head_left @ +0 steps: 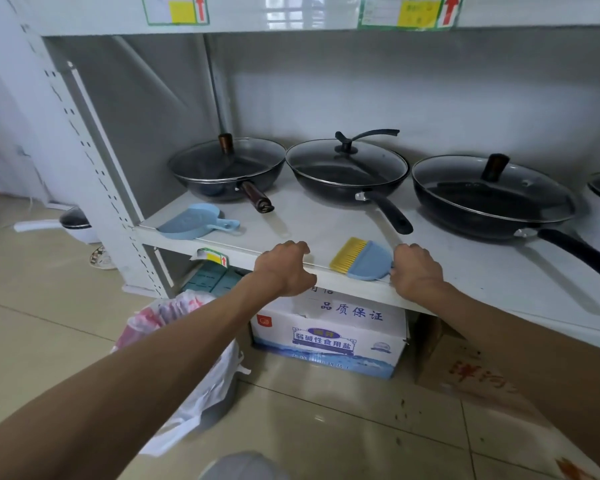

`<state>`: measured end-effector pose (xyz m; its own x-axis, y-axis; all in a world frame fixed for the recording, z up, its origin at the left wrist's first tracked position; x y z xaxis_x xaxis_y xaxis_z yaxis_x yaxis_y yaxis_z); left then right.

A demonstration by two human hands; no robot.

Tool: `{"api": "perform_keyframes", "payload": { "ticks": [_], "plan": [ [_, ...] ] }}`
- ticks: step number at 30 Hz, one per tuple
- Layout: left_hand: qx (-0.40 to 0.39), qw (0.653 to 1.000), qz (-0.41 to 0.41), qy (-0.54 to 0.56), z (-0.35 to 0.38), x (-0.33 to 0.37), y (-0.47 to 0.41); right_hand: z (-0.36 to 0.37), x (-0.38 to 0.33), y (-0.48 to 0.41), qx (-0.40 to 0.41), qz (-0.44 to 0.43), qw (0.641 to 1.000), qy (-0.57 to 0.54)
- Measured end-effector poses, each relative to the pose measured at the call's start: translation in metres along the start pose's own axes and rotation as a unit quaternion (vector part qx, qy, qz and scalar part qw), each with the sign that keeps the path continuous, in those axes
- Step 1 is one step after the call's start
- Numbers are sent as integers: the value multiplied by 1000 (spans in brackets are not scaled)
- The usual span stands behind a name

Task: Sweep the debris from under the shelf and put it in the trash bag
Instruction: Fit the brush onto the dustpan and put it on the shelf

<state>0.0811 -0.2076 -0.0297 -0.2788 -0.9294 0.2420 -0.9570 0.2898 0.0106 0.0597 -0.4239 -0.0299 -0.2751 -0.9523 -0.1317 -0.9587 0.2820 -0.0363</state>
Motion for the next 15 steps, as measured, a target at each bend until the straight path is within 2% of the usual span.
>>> {"api": "perform_keyframes", "payload": {
  "ticks": [15],
  "plan": [
    [61,992,-108,-25,-52,-130,43,1,-161,39,-14,-109,992,-53]
  ]
}}
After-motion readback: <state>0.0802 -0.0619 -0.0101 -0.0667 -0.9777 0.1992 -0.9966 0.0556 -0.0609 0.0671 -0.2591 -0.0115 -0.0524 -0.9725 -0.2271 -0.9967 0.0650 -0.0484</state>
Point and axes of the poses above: each hand's wrist, its own y-axis away from the middle knuckle, its own z-axis out of the palm, x = y × z, the point moved 7 cm from there along -y, towards the middle knuckle, and after that the axes turned 3 degrees about z, right-handed, at the moved point
